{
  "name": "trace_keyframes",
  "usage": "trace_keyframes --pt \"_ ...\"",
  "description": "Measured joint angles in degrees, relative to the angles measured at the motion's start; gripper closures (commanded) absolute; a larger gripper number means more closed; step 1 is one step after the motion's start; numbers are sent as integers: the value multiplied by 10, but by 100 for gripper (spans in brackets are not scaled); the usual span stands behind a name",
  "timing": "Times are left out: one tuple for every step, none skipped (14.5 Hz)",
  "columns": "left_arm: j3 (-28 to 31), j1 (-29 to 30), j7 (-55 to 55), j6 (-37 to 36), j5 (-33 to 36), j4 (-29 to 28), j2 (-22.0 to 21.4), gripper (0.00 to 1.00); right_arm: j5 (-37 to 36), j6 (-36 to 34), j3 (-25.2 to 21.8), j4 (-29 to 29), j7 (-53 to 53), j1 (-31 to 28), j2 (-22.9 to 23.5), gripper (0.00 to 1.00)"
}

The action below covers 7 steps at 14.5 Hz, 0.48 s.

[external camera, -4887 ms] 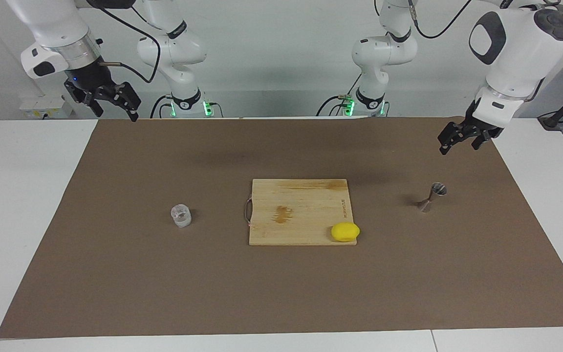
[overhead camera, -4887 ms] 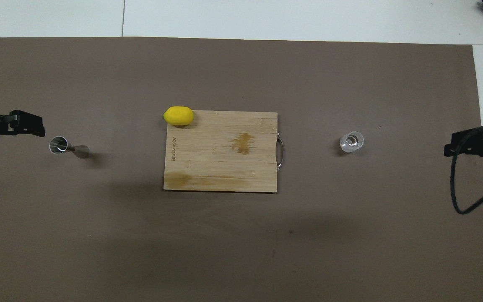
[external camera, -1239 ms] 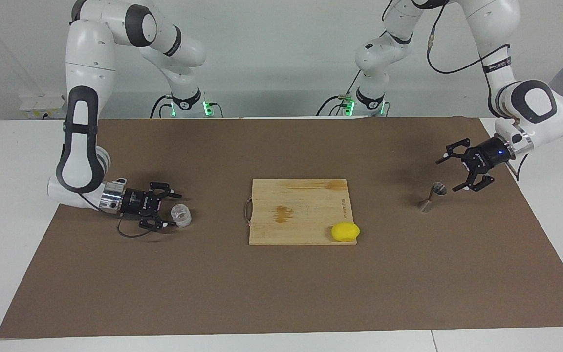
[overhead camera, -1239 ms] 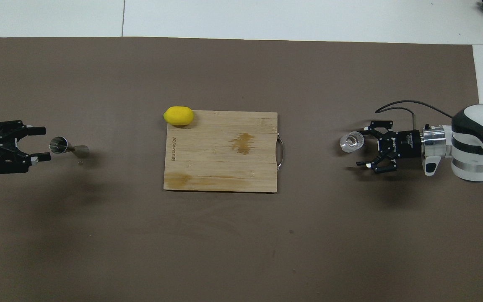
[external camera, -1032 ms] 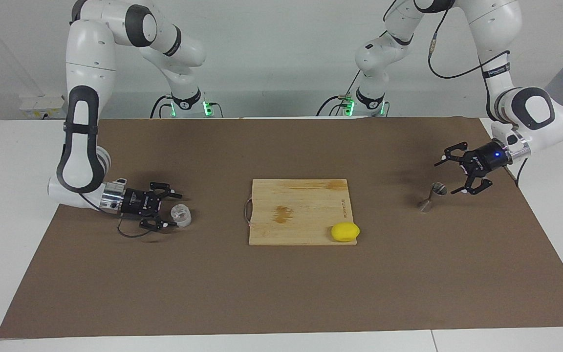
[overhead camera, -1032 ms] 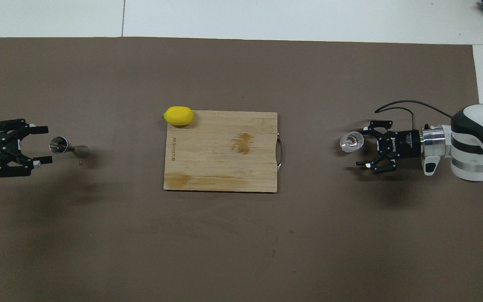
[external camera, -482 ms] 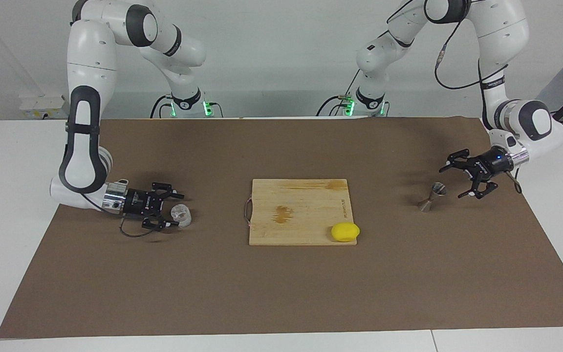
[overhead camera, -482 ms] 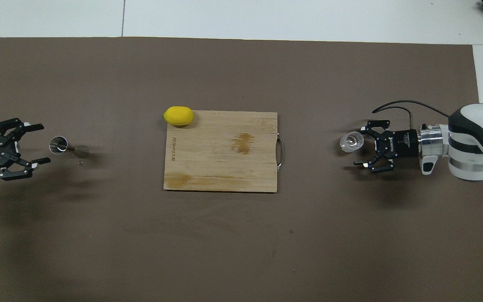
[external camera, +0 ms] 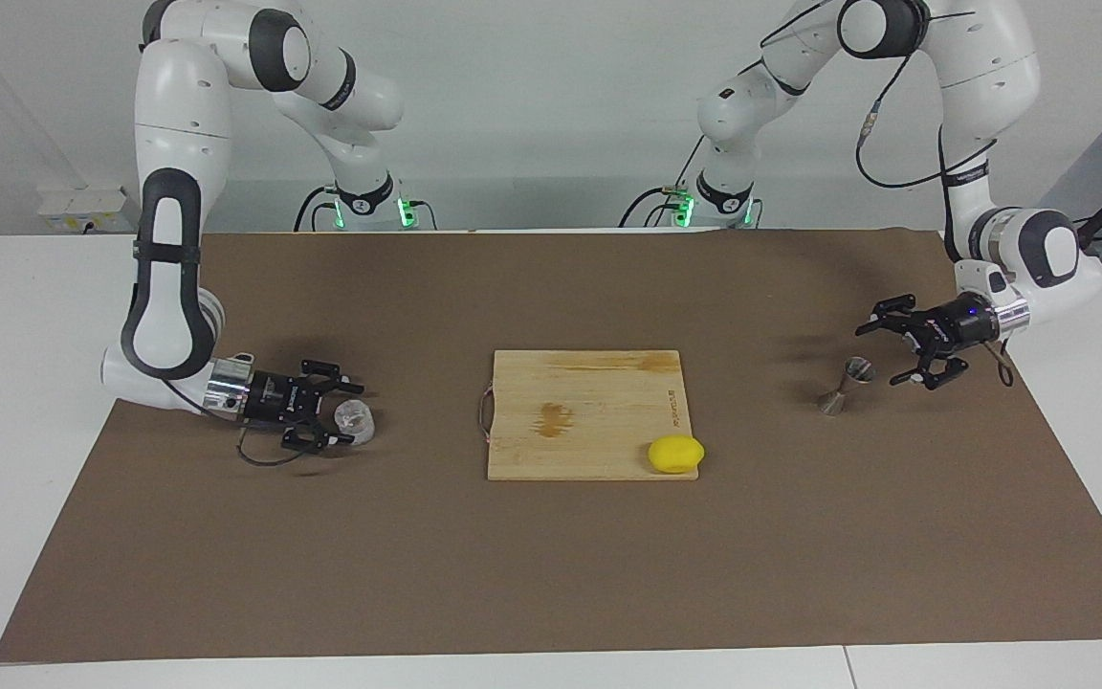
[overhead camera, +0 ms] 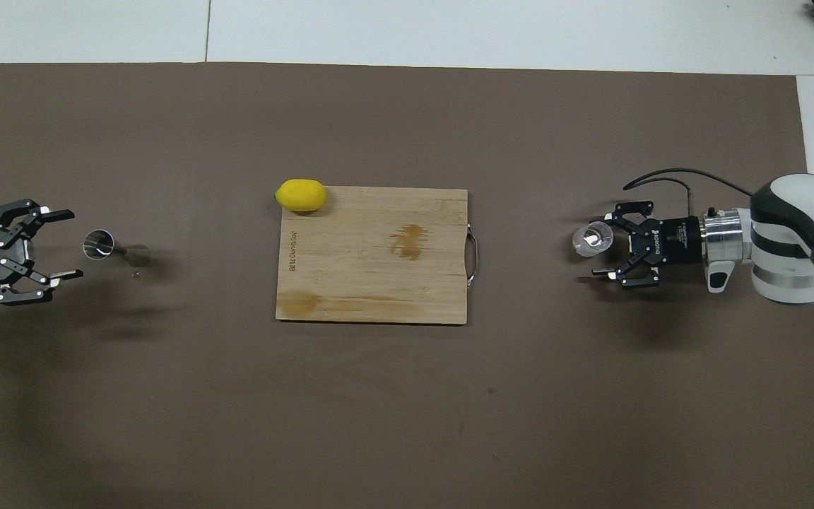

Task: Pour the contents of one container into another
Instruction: 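Close the left gripper on the dark cup and the right gripper on the clear cup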

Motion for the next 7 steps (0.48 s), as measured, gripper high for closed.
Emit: trace_keyframes --pt "0 7 17 -5 0 3 5 0 0 0 0 0 0 0 0 38" --pt "0 11 41 -7 -1 3 13 0 0 0 0 0 0 0 0 54" --pt "0 12 61 -9 -4 3 24 0 0 0 0 0 0 0 0 67" --pt "0 12 72 -11 -9 3 35 0 0 0 0 0 0 0 0 78" --pt "-1 12 80 -12 -12 4 45 0 0 0 0 0 0 0 0 95" --pt "-1 12 84 -13 -14 4 53 0 0 0 0 0 0 0 0 100" --pt "-2 12 86 -15 -17 3 61 0 0 0 0 0 0 0 0 100"
